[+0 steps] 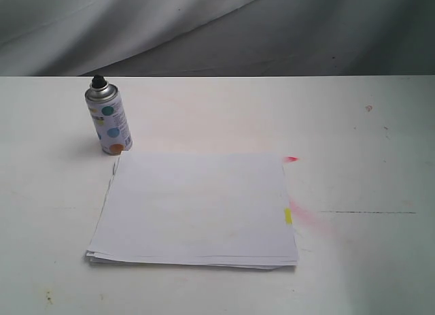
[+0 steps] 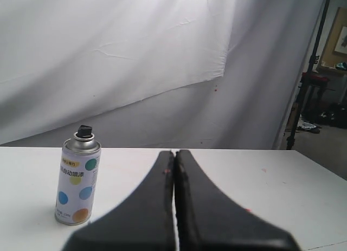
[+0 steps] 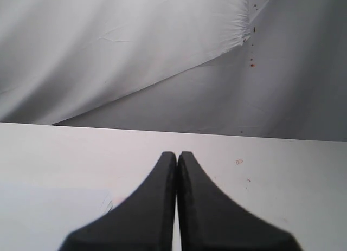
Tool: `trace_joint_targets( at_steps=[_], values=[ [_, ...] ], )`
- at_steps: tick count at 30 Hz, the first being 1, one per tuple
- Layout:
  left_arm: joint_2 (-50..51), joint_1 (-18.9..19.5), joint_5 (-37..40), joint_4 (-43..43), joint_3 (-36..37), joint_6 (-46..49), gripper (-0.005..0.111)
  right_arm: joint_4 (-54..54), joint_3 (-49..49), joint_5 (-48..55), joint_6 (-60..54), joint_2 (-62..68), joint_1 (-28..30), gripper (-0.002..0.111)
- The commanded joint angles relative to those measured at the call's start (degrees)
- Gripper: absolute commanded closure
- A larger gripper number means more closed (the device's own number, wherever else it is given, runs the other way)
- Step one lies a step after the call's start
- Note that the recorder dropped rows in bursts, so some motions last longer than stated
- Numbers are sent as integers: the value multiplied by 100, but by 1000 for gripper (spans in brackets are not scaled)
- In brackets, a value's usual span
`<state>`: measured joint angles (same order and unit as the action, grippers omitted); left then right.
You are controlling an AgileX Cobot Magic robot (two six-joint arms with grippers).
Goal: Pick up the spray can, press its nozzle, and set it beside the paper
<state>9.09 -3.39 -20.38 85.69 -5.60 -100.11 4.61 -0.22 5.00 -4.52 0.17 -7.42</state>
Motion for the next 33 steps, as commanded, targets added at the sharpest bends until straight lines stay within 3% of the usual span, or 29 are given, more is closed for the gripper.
trace_joint_targets(
  at_steps=[1, 6, 9, 10, 15, 23, 24, 26, 30, 33],
  values=[
    [-11, -24, 33, -61, 20, -32, 107, -55, 22, 30, 4, -17, 11, 108],
    [-11, -24, 142, 228, 20, 218, 107, -55, 22, 30, 4, -17, 11, 108],
    [-11, -14, 425, 1024, 20, 96, 107, -55, 22, 30, 4, -17, 11, 108],
    [-11, -14, 629, 1425, 20, -371, 107, -55, 22, 30, 4, -17, 11, 108],
    [-11, -14, 1751, 1425, 194, -652, 107, -55, 22, 30, 4, -17, 11, 108],
    [-11, -14, 1922, 1425, 194, -584, 107, -55, 22, 30, 4, -17, 11, 108],
    [-11, -14, 1954, 1075, 194, -303, 107, -55, 22, 30, 4, -17, 11, 108],
    [-11, -14, 2038, -650, 194, 964, 107, -55, 22, 30, 4, -17, 11, 108],
    [-11, -14, 2038, -4631, 194, 5284, 107, -55, 22, 30, 4, -17, 11, 108],
    [-11, -14, 2038, -5963, 194, 6713, 107, -55, 22, 30, 4, -17, 11, 108]
  ],
)
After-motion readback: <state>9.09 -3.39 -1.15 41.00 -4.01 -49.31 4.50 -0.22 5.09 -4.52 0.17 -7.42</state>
